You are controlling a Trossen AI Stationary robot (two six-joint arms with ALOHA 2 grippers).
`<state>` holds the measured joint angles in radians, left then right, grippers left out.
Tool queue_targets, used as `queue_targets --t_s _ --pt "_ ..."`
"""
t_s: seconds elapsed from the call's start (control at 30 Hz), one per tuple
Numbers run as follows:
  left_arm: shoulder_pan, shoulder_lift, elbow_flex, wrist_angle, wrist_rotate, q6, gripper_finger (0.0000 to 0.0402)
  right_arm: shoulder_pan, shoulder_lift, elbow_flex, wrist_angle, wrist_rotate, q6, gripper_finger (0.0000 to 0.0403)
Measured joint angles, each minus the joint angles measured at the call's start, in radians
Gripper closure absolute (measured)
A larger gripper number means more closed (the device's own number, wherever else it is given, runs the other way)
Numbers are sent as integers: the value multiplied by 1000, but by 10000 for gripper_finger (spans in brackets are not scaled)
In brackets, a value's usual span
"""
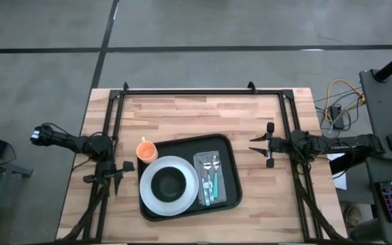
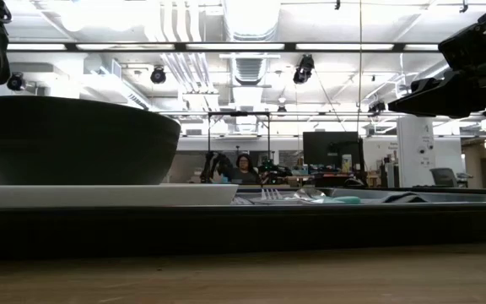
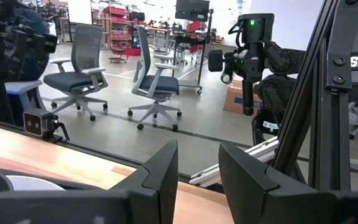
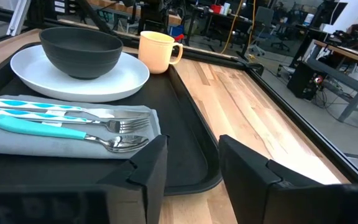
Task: Set up tray
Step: Return to Home Position
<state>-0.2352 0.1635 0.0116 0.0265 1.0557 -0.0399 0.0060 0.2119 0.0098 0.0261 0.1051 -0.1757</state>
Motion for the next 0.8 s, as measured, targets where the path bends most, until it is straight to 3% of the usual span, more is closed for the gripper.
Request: queue_targets --t_s 0.8 --pt "0 0 0 0 0 0 304 0 0 0 0 0 0 274"
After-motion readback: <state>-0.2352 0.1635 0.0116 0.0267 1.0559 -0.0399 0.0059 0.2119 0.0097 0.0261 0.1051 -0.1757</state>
